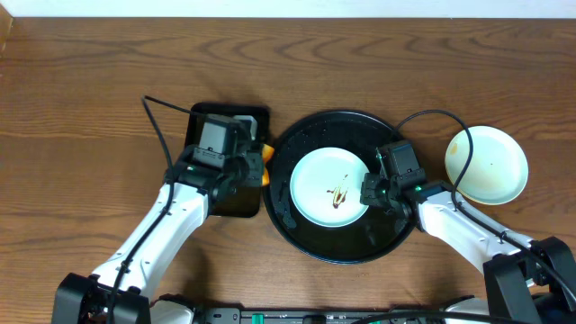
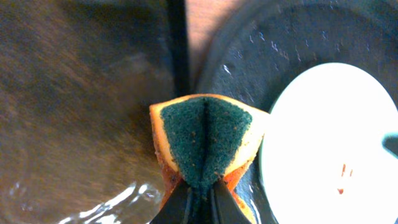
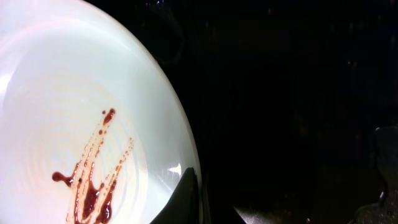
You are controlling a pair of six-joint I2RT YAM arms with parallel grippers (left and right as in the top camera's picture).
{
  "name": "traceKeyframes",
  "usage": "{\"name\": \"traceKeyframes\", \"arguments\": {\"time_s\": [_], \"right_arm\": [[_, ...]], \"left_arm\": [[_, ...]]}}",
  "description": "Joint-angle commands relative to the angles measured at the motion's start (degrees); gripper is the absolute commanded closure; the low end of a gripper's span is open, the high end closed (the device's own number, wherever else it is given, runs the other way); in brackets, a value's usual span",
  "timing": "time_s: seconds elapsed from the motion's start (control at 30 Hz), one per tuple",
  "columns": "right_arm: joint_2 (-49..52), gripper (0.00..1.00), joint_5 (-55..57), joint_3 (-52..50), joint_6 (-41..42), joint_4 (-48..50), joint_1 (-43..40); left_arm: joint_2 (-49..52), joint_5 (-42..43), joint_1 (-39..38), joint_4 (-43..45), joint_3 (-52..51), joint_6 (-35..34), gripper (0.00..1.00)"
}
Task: Clean dirty plates on tray and stack at the side
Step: 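Lift the sponge with the left gripper and carry it over the plate, then scrub the sauce on the pale blue plate with the sponge, right holding rim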
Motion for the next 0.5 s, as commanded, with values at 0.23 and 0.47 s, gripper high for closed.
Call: {"name": "traceKeyframes", "arguments": {"time_s": [0.23,0.47], "right_arm": [[0.72,0.99,1.07,-0.70,0.17,-2.82,-0.28],[0.70,0.99,1.07,-0.70,0.20,-2.86,-0.28]], "left_arm": [[0.66,2.99,-1.60,-9.46,16.13,0.13,0.93],[5.53,9.84,-6.25,-6.64,16.26,-2.25,0.93]]}}
